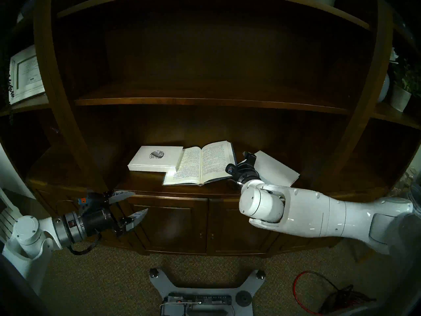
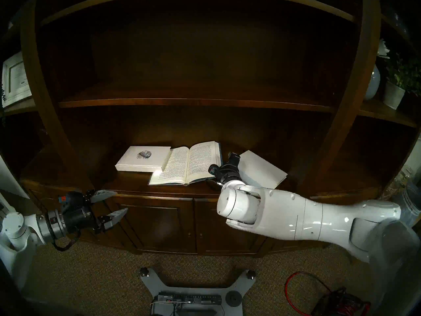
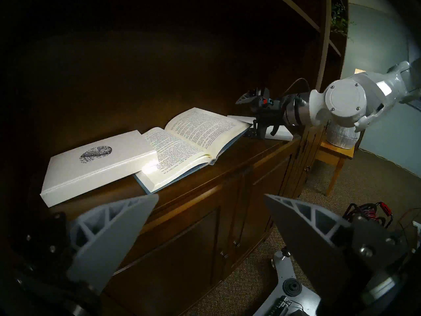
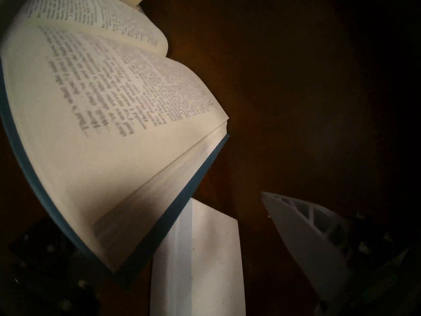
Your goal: Close the books and align them horizontally on the shelf
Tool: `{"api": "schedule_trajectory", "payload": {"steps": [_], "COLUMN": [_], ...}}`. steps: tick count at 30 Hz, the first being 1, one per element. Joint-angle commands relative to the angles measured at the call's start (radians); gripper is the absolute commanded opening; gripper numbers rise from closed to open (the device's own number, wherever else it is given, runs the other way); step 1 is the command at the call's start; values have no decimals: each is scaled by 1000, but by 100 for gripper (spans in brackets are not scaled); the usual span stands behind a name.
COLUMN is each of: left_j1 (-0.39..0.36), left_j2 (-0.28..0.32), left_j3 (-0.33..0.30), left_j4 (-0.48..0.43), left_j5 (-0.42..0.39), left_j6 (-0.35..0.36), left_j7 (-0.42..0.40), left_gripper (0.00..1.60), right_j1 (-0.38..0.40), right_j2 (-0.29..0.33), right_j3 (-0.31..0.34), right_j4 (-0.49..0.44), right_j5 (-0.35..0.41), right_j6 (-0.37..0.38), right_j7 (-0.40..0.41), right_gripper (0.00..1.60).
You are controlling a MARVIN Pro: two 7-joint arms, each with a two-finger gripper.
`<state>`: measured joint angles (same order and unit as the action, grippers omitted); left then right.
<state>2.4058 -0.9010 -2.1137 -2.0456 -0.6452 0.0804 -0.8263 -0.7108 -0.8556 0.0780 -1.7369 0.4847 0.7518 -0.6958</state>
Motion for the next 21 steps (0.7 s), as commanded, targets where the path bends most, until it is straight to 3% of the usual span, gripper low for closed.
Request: {"api": "schedule_trajectory", "payload": {"steps": [1,14,21], "left_j1": [-8,-8,-8], "left_j2": [0,0,-1], "left_j3": [-9,-10,-10], "left_j4": [-15,-16,-16], "left_j5": [-7,-7,-7], "left_j6": [-5,-5,-5], "left_j7": [-1,-2,-2], "left_gripper": [160,160,160], "right_j1": [48,62,57], "right_j2": [38,122,144], "right_j3": [80,150,186], "right_j4": [-97,-232,-248], "right_j5": [57,167,221], "right_j6": [-30,-31,-46], "right_j7": [36,97,114], "right_gripper": [160,160,160]}}
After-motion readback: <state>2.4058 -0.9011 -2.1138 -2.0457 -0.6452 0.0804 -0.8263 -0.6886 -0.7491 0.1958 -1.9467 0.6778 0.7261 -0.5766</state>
